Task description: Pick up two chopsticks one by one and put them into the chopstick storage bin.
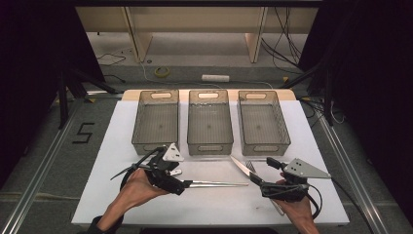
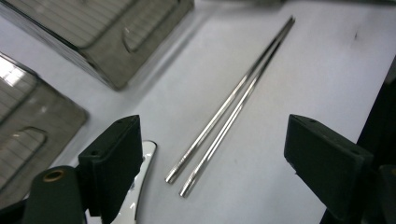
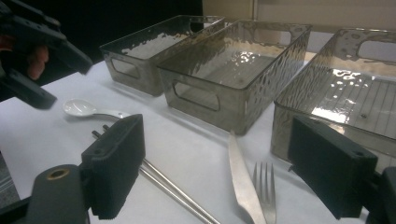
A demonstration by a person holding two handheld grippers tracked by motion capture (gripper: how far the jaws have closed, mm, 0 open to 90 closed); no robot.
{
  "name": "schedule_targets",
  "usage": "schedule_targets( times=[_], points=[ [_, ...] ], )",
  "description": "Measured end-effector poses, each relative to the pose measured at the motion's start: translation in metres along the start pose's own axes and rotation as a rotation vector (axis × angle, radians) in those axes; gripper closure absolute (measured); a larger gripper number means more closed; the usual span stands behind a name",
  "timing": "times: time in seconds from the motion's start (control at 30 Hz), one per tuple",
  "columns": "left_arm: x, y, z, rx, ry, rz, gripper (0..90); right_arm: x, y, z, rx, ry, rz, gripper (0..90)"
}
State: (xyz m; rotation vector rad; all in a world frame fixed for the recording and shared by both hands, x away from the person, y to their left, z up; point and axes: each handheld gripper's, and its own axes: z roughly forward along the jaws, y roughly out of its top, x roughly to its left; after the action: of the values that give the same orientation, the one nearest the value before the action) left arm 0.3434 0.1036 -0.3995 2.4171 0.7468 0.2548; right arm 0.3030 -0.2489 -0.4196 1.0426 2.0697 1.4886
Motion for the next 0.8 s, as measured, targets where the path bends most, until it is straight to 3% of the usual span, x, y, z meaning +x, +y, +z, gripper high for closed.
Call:
schedule_targets(
  times=[0.27, 0.43, 0.8],
  points=[
    [-0.009, 0.007, 0.029, 0.174, -0.016, 0.087, 26.8, 0.001, -0.001, 0.002, 0.011, 0.009, 0.001, 20.1],
    [-0.013, 0.008, 0.043, 0.226, -0.040, 0.134, 33.5, 0.001, -0.001, 0.003, 0.015, 0.013, -0.004, 20.1],
    [-0.006, 0.010, 0.059, 0.302, -0.043, 0.176, 54.1, 0.001, -0.001, 0.004, 0.018, 0.019, -0.005, 20.1]
  ],
)
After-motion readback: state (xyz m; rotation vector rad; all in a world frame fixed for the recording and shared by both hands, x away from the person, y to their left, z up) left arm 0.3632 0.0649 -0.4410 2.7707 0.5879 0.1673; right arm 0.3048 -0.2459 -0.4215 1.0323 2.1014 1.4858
